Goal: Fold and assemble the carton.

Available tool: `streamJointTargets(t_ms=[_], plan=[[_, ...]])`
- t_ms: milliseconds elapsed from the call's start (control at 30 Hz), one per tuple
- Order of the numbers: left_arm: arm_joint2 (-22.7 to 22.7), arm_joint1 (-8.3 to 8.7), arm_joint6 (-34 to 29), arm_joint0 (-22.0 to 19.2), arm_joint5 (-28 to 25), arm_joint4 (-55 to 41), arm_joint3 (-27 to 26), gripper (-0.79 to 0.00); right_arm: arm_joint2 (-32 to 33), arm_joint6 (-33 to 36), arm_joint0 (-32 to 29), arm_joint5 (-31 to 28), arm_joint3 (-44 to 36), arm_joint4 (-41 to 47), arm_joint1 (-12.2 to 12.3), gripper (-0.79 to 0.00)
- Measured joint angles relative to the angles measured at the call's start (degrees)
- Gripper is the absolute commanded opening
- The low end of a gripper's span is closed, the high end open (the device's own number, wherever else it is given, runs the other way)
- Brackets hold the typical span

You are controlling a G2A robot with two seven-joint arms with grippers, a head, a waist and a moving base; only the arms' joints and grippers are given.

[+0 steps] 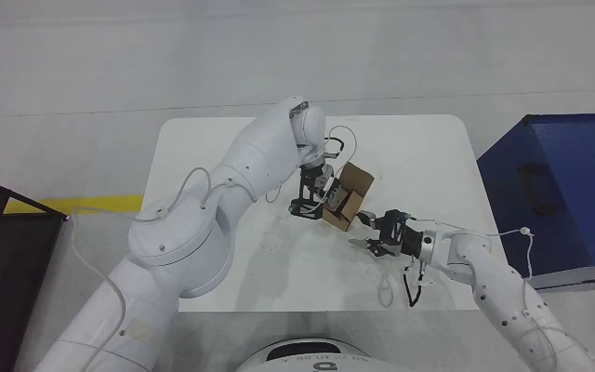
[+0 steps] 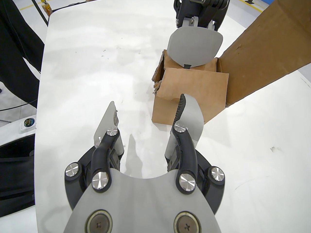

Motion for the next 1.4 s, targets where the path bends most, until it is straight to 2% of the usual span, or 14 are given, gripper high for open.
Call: streamJointTargets(t_ms=[100, 167, 200, 233, 400, 467, 500, 533, 567, 967, 1100, 1133, 1300, 1400], plan=[[0.0, 0.00, 0.0, 0.0, 0.0, 0.0, 0.0, -0.573, 0.0, 0.0, 0.0, 0.0, 0.0, 0.0, 0.0, -0.305], [0.0, 0.00, 0.0, 0.0, 0.0, 0.0, 0.0, -0.600, 0.0, 0.0, 0.0, 0.0, 0.0, 0.0, 0.0, -0.308], [0.0, 0.00, 0.0, 0.0, 0.0, 0.0, 0.0, -0.631, 0.0, 0.0, 0.0, 0.0, 0.0, 0.0, 0.0, -0.308], [0.0, 0.00, 0.0, 0.0, 0.0, 0.0, 0.0, -0.785, 0.0, 0.0, 0.0, 0.0, 0.0, 0.0, 0.0, -0.314], [0.0, 0.00, 0.0, 0.0, 0.0, 0.0, 0.0, -0.785, 0.0, 0.0, 0.0, 0.0, 0.0, 0.0, 0.0, -0.348], [0.0, 0.00, 0.0, 0.0, 0.0, 0.0, 0.0, -0.785, 0.0, 0.0, 0.0, 0.0, 0.0, 0.0, 0.0, -0.305], [0.0, 0.00, 0.0, 0.0, 0.0, 0.0, 0.0, -0.785, 0.0, 0.0, 0.0, 0.0, 0.0, 0.0, 0.0, -0.206], [0.0, 0.00, 0.0, 0.0, 0.0, 0.0, 0.0, -0.206, 0.0, 0.0, 0.0, 0.0, 0.0, 0.0, 0.0, 0.000], [0.0, 0.00, 0.0, 0.0, 0.0, 0.0, 0.0, 0.000, 0.0, 0.0, 0.0, 0.0, 0.0, 0.0, 0.0, 0.000], [0.0, 0.00, 0.0, 0.0, 0.0, 0.0, 0.0, 0.000, 0.0, 0.0, 0.0, 0.0, 0.0, 0.0, 0.0, 0.000], [0.0, 0.06, -0.6, 0.4, 0.1, 0.0, -0.2, 0.000, 3.7, -5.1, -2.4, 1.0, 0.9, 1.1, 0.5, 0.000], [0.0, 0.13, -1.3, 0.7, 0.1, 0.0, -0.4, -0.037, 5.3, -7.2, -3.5, 1.2, 1.0, 0.8, 0.8, 0.000], [0.0, 0.59, -2.3, 1.2, 0.1, 0.0, -1.2, -0.360, 15.4, -20.5, -12.2, 0.9, 1.3, -1.8, 2.3, 0.000], [0.0, 0.81, -2.1, 1.4, 0.6, 0.0, -1.6, -0.489, 20.8, -27.8, -17.6, 0.5, 0.4, -3.7, 2.9, 0.000]])
